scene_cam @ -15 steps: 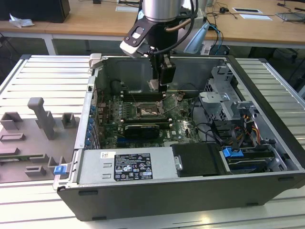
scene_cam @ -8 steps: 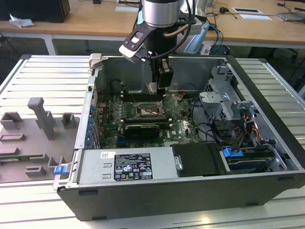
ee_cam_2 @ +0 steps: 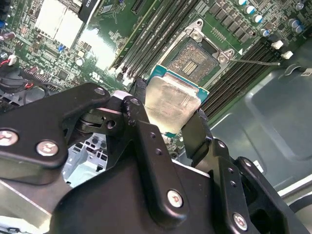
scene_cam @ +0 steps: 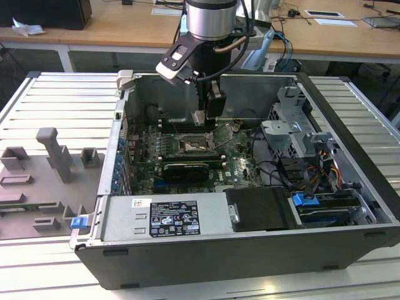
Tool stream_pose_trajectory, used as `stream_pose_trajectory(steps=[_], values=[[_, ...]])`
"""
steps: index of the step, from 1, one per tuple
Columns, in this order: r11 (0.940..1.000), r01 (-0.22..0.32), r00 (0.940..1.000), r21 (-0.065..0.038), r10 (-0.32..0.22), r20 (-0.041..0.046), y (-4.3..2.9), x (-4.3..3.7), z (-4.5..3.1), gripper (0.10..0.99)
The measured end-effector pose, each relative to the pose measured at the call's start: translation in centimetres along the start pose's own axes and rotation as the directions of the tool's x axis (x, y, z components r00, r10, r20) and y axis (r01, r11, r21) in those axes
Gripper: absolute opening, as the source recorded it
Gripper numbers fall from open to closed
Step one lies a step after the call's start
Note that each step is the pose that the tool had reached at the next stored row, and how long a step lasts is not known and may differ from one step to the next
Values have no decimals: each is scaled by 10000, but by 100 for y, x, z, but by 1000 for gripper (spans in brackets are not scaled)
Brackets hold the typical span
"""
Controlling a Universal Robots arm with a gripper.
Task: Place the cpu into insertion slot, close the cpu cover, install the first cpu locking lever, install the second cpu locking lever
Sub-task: 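Place the cpu into insertion slot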
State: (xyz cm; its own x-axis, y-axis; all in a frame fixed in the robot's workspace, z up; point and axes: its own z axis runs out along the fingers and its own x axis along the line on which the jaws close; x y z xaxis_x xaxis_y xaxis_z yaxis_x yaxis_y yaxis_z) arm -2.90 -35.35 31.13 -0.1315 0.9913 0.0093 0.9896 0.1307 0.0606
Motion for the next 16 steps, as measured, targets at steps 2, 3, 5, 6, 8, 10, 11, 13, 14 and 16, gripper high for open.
stream_pose_trajectory(steps=[2,3,5,6,8,10,11,13,14,16], values=[[10000,1,10000,5,-1,-1,-1,0,20,541],[10000,1,10000,8,-1,-1,-2,0,26,541],[10000,0,10000,18,0,-3,-3,0,46,541],[10000,0,10000,23,0,-3,-4,-1,57,541],[10000,-1,10000,29,1,-4,-5,-1,75,541],[10000,0,10000,33,0,-4,-6,-1,94,541],[10000,-1,10000,35,1,-5,-7,-1,109,541],[10000,0,10000,46,0,-6,-8,-1,125,541],[10000,-4,10000,50,4,-7,-9,-1,145,541],[10000,-32,10000,57,32,11,-14,-1,164,541]])
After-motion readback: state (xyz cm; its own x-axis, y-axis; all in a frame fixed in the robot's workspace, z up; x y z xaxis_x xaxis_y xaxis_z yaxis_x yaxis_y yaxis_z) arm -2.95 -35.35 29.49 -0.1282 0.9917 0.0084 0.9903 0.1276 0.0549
